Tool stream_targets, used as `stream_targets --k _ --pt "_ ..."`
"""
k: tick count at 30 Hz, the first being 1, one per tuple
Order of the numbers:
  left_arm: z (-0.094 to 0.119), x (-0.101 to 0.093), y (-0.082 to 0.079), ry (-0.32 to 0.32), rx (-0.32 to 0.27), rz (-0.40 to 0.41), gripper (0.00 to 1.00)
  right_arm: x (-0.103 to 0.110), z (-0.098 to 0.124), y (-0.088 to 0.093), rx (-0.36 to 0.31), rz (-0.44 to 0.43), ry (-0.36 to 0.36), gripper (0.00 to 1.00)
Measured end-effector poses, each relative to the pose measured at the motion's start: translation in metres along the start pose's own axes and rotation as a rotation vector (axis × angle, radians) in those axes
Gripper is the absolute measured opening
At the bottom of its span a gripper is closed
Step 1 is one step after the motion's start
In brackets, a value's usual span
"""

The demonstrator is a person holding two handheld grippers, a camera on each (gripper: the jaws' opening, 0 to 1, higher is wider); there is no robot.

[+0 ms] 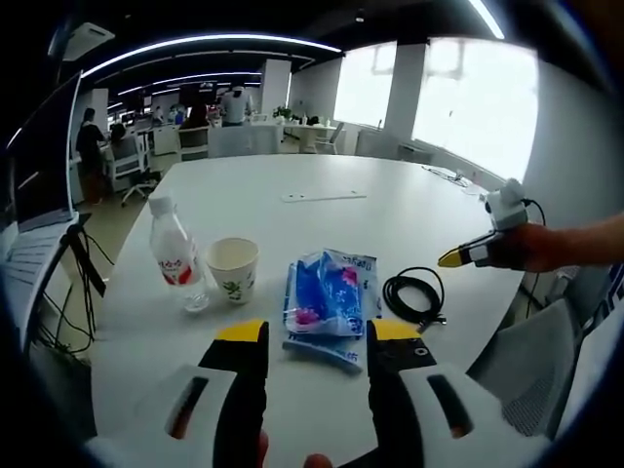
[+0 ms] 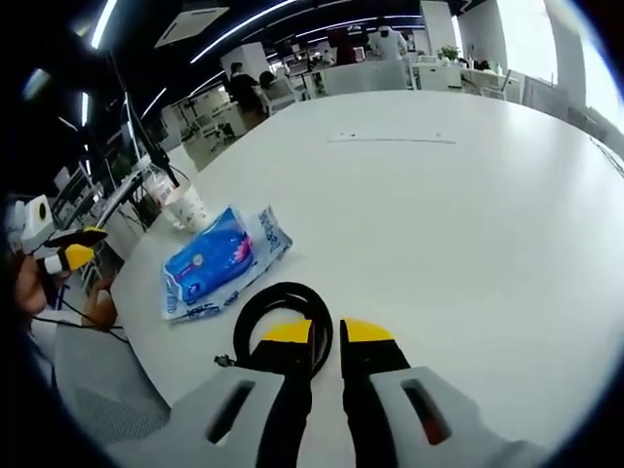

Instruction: Arrange the tabletop items into an orderly group along one side of the table until the central work area is clear of visible clutter.

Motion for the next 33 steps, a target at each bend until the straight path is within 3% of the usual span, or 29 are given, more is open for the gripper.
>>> stream_targets --k 20,33 --pt "-0.001 0.003 -0.003 -0.009 -0.002 0.005 0.39 0.024 -0.005 -0.029 -0.018 0.076 -0.056 0.08" --pt "-0.001 0.006 0.0 -0.01 0.001 0.013 0.4 0.054 -0.03 -0.04 0.026 0.161 -0.132 0.11"
Point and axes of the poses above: the point that each gripper's makers call its tool centre point, and the gripper's own axes: z roughly backward along the fingers, x roughly to its left, y roughly out of its underside, the point moved 10 cm from there along z, roughly backward along the fingers, and after that the axes turned 14 degrees about -z, right-handed, at the moved point
